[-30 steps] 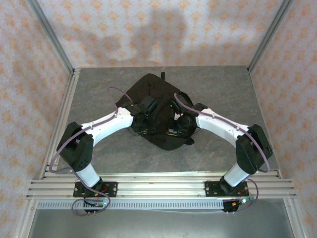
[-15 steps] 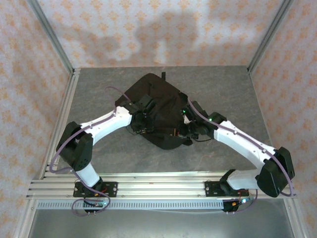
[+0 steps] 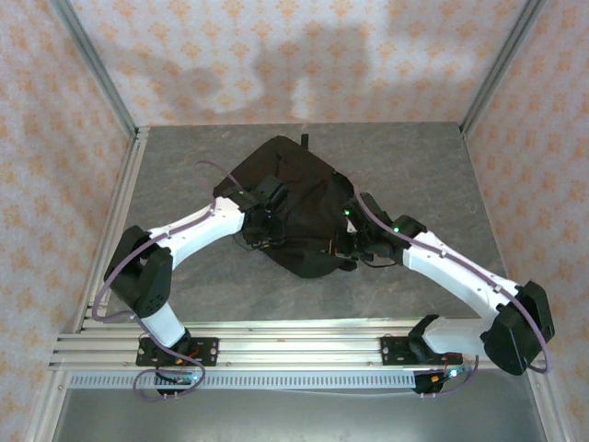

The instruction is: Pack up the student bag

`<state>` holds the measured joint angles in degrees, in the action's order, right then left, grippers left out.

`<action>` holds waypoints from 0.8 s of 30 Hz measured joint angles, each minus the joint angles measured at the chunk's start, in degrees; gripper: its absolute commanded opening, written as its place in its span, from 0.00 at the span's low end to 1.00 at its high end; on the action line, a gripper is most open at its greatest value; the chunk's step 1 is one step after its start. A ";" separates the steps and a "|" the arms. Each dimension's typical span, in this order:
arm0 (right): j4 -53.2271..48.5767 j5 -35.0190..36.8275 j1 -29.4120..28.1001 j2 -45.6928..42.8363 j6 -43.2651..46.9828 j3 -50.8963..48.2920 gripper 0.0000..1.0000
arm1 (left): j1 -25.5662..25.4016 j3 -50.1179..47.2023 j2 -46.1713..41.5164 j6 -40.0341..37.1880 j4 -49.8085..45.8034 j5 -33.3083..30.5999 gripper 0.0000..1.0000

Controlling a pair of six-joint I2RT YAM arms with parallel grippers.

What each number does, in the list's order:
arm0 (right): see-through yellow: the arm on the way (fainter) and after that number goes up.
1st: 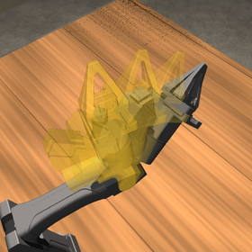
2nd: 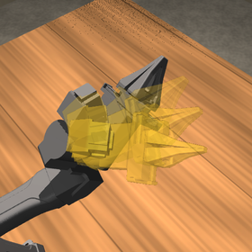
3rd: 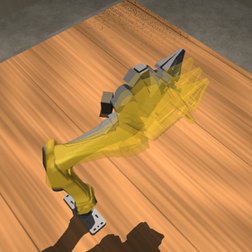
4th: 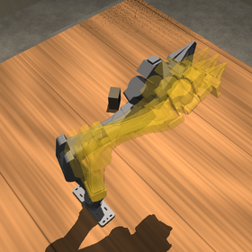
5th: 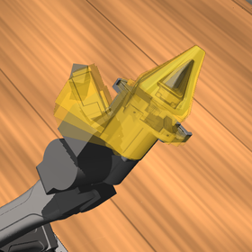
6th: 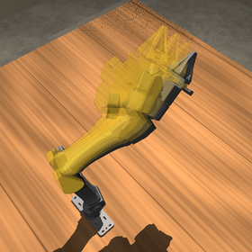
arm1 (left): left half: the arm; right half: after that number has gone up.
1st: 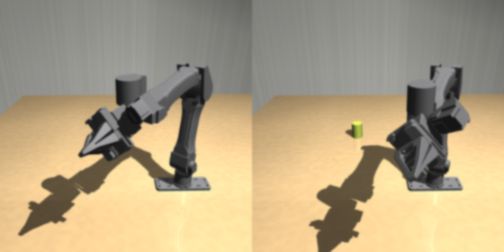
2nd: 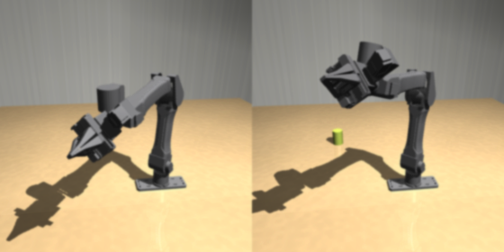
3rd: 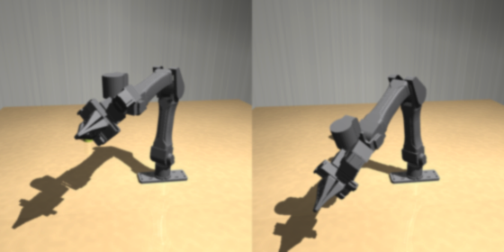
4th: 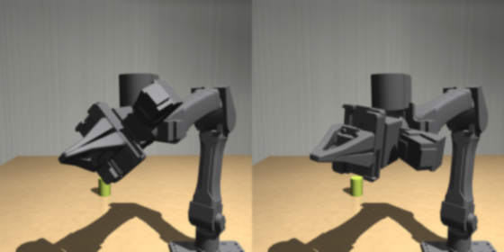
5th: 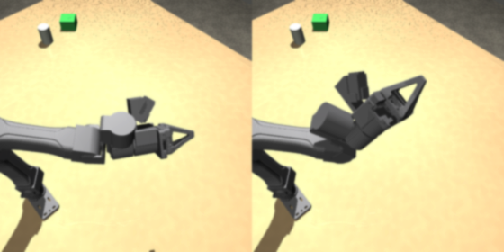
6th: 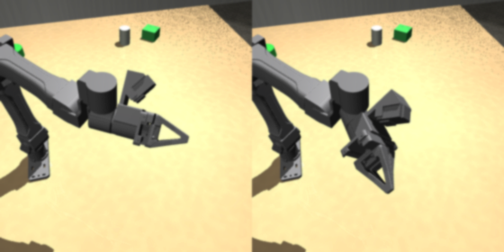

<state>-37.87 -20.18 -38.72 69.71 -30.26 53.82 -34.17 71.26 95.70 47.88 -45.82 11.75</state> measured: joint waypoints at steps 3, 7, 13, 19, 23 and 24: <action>-0.90 0.85 0.00 -0.50 0.22 -0.55 0.00 | 0.98 -0.13 -0.31 -0.04 -0.44 0.04 0.28; -2.03 2.01 -0.11 -2.54 0.59 -1.55 0.00 | 3.43 -0.63 -1.42 -1.07 -1.22 0.07 0.27; -3.32 3.48 -0.11 -5.11 1.68 -1.75 0.00 | 6.58 -0.59 -2.12 -3.54 -2.56 -0.55 0.28; 0.02 -1.55 -0.61 -2.12 2.03 -1.62 0.00 | 9.46 6.25 0.33 -8.50 -8.63 -3.48 0.29; 1.20 -3.41 -2.14 3.41 1.77 1.29 0.07 | 9.86 14.23 3.93 -12.15 -12.11 -5.53 0.28; 1.18 -3.37 -2.19 4.46 1.53 2.34 0.15 | 9.88 15.06 4.13 -12.70 -12.04 -6.03 0.29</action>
<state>-36.69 -23.55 -40.91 74.17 -28.73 56.16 -24.29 86.32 99.83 35.18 -57.87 5.72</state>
